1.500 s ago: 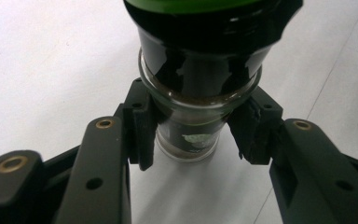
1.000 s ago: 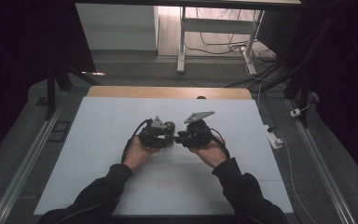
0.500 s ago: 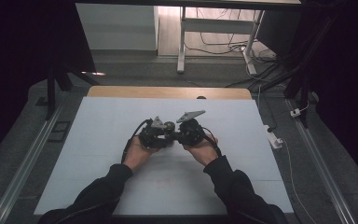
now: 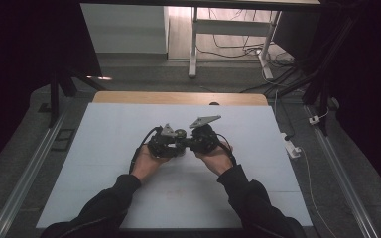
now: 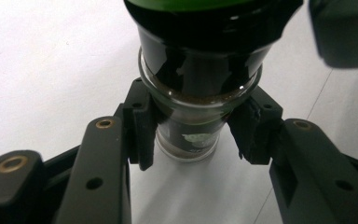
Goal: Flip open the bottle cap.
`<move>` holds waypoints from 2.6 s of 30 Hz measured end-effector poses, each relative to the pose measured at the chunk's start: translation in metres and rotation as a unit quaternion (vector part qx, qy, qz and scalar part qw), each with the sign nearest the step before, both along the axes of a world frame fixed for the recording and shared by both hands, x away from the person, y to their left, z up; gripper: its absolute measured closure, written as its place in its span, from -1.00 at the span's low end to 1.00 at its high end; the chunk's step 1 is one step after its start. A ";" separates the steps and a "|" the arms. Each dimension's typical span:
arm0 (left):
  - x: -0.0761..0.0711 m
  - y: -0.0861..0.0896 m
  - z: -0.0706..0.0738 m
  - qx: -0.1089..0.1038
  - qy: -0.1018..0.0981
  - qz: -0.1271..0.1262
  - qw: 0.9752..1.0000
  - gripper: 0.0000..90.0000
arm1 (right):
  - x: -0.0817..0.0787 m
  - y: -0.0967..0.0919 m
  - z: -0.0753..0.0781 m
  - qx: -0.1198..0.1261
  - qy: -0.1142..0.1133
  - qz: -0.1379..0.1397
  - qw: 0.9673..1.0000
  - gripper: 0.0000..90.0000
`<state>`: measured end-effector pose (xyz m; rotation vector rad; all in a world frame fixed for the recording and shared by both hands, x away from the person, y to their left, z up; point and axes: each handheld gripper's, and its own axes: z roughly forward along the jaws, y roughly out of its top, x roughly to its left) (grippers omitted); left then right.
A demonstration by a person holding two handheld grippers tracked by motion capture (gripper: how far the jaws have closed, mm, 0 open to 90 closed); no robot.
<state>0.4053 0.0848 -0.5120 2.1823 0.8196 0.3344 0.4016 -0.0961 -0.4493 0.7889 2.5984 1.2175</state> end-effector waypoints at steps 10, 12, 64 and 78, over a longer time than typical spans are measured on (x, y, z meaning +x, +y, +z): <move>0.000 0.000 0.000 0.004 0.000 -0.002 1.000 0.20 | 0.004 0.001 0.005 0.006 -0.004 -0.006 1.000 1.00; 0.000 0.000 0.000 0.002 0.001 -0.001 1.000 0.20 | 0.004 0.002 0.006 0.009 -0.005 -0.007 1.000 1.00; -0.002 0.008 0.008 -0.012 0.018 -0.008 1.000 -0.18 | 0.026 -0.006 0.018 0.029 -0.011 -0.034 0.999 0.77; -0.015 0.021 0.020 -0.029 0.058 -0.007 0.998 -0.44 | 0.012 -0.021 0.020 0.026 -0.007 -0.041 0.999 0.39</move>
